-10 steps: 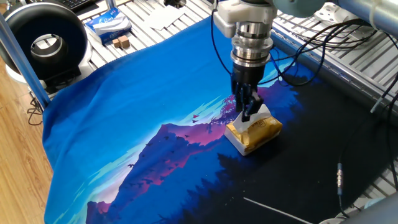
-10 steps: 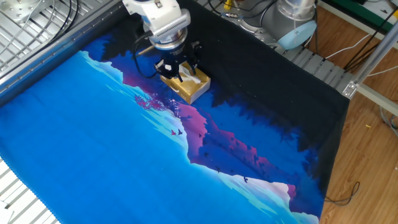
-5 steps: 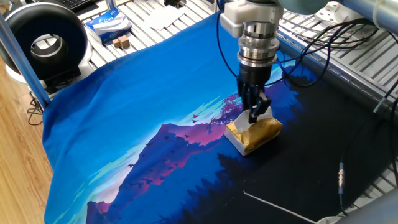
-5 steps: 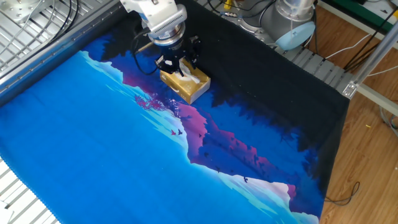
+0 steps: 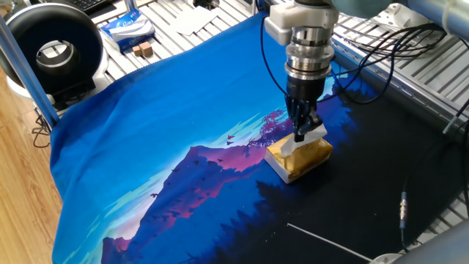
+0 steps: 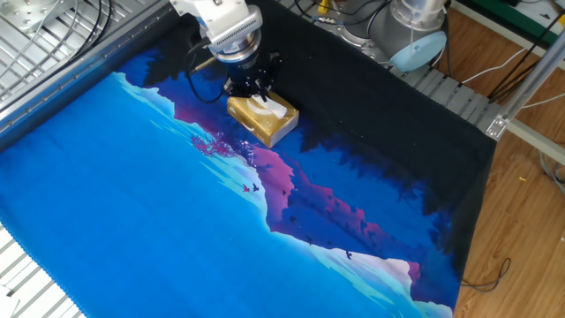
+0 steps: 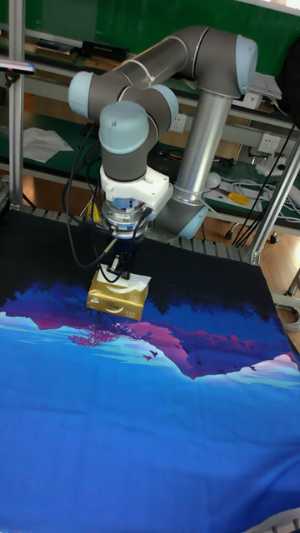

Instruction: Pull out a napkin

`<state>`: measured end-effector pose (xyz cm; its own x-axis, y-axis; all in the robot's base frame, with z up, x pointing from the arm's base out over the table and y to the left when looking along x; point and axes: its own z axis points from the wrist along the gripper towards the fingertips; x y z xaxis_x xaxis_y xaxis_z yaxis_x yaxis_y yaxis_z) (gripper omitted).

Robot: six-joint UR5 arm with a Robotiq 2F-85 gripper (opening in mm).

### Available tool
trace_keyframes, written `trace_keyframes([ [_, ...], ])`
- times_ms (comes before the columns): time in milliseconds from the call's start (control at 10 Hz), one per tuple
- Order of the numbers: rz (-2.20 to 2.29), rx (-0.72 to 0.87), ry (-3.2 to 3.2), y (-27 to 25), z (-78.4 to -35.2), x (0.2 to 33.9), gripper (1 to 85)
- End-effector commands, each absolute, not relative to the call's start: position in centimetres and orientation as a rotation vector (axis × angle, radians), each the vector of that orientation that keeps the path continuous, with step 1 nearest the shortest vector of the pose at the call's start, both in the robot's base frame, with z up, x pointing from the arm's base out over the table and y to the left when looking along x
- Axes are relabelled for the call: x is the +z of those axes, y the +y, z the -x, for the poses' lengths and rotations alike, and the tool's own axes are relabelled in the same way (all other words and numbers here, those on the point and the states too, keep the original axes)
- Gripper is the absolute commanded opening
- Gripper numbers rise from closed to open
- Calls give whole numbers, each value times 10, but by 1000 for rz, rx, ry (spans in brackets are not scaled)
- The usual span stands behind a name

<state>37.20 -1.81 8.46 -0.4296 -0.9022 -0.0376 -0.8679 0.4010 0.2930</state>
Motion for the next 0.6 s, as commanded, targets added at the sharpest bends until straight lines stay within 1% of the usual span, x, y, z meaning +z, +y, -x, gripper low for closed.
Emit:
trace_keyframes([
  [0,-1556,-423,-2562,-14,-374,87,63],
  [100,-1530,-401,-2584,-16,-377,87,10],
  [300,-1514,-368,-2612,-15,-384,89,10],
  [500,-1524,-261,-2680,-21,-407,87,10],
])
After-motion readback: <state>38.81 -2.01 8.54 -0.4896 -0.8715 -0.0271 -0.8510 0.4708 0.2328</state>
